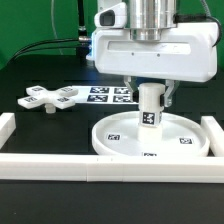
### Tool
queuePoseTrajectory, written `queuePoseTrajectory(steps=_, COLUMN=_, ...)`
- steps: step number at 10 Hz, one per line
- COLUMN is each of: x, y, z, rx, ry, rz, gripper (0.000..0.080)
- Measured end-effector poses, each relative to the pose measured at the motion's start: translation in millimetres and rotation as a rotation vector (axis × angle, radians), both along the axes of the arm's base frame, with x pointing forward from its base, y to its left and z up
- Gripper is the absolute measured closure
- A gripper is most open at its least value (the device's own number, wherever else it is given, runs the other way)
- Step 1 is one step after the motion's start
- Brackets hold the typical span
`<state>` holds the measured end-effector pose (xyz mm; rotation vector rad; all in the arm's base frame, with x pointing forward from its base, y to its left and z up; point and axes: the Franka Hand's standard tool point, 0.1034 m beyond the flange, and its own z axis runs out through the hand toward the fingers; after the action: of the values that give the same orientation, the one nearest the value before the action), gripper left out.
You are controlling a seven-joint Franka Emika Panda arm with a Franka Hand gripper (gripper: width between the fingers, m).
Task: Assemble round table
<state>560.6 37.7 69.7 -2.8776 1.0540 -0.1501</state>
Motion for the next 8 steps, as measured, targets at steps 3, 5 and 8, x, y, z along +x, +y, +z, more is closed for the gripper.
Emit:
queuePoseTrajectory(steps=3, x=-0.4, y=-1.6, z=-0.5, rx=0.052, ry=0.011, rz=-0.232, gripper=0.0390)
queuePoseTrajectory(steps=5, x=-0.6, y=-1.8, z=-0.6, rx=0.084, ry=0.018, rz=-0.363, gripper=0.0390)
queuePoseTrajectory(steps=8, x=-1.0, y=-1.0, z=-0.8, rx=0.130, ry=0.031, rz=-0.553, gripper=0.0390)
